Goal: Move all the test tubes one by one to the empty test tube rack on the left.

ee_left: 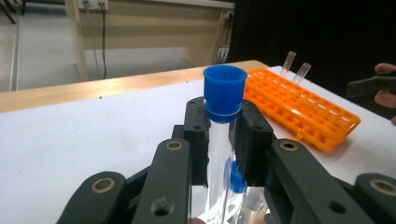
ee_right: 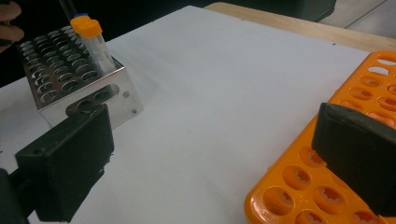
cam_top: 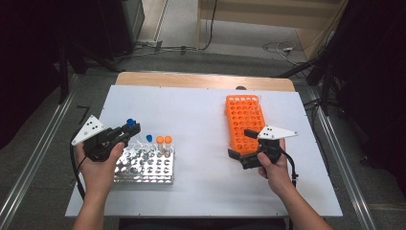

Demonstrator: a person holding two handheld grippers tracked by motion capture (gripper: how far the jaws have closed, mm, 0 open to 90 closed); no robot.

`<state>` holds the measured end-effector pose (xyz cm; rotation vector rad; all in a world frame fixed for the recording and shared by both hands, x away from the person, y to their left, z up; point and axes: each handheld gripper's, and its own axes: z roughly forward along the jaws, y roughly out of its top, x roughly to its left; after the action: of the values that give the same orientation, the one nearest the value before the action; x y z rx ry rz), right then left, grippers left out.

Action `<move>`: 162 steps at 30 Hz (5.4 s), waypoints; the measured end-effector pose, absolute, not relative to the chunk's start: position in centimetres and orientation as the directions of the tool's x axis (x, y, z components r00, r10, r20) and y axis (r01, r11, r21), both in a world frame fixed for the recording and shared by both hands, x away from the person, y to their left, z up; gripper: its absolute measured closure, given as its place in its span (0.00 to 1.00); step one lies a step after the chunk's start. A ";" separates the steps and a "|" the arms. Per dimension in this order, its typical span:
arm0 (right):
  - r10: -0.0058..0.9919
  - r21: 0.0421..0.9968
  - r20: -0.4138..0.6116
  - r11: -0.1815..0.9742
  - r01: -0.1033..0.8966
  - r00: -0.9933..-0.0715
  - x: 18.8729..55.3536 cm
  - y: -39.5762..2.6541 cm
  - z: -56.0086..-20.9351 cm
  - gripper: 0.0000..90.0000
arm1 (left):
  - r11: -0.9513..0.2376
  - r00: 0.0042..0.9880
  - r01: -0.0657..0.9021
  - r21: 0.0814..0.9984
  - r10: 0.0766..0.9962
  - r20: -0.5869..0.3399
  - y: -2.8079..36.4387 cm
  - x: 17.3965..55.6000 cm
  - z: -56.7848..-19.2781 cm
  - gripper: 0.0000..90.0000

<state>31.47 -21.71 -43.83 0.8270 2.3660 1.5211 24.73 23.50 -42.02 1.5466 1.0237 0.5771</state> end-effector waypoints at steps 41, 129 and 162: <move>0.601 0.888 0.120 0.292 0.356 -0.790 32.2 -22.8 -44.1 0.00 | -0.042 0.469 0.394 0.918 0.868 -0.162 22.5 25.2 -43.4 0.56; 0.785 0.770 -0.033 0.414 0.485 -0.619 43.6 -23.6 -45.9 0.82 | -0.070 0.673 0.296 0.953 0.723 -0.156 15.8 24.3 -41.7 0.00; 0.658 0.880 0.067 0.316 0.356 -0.750 33.1 -23.5 -41.3 0.82 | -0.100 0.731 0.259 0.961 0.671 -0.127 12.9 23.6 -41.4 0.00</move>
<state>33.12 -23.47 -41.31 0.9120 2.2828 1.4072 23.62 12.86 -41.38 1.6792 0.7515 0.4074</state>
